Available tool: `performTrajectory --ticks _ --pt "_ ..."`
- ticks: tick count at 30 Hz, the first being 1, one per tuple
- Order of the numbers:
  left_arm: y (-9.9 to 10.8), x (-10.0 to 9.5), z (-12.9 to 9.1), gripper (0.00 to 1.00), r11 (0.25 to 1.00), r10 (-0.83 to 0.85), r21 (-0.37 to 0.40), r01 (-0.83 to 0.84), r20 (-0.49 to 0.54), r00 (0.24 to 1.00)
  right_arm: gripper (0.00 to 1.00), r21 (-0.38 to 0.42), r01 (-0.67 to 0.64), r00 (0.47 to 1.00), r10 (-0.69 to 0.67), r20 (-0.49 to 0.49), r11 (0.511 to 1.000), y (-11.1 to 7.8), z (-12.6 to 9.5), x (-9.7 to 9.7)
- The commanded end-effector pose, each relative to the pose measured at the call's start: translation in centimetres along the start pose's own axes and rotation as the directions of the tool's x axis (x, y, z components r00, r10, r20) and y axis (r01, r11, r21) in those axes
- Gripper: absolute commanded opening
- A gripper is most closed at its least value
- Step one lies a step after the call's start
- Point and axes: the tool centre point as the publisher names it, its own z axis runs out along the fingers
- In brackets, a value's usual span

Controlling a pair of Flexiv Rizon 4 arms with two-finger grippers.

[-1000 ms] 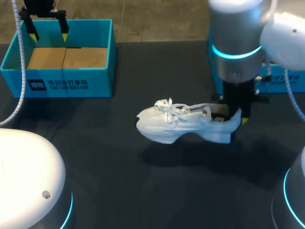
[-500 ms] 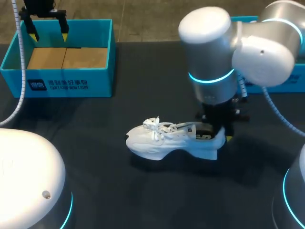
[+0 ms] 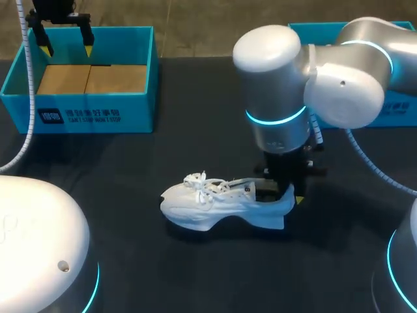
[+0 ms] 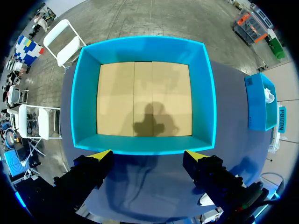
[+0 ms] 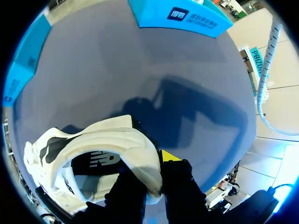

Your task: Take the shoe out of the shoebox, open the shoe tongue, remove and reinsert the insole, then place the shoe into the shoebox

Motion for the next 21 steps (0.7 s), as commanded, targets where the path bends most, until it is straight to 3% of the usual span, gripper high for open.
performTrajectory --ticks 1,21 --pt "0.0 0.0 0.0 1.00 1.000 0.000 0.000 0.000 0.000 1.000 0.00 -0.016 -0.078 0.995 0.079 0.061 0.997 -1.2 0.4 2.4" --pt "0.0 0.0 0.0 1.00 1.000 0.000 0.000 0.000 0.000 1.000 0.00 0.015 -0.091 0.989 0.089 0.117 0.996 -0.9 2.4 5.1"
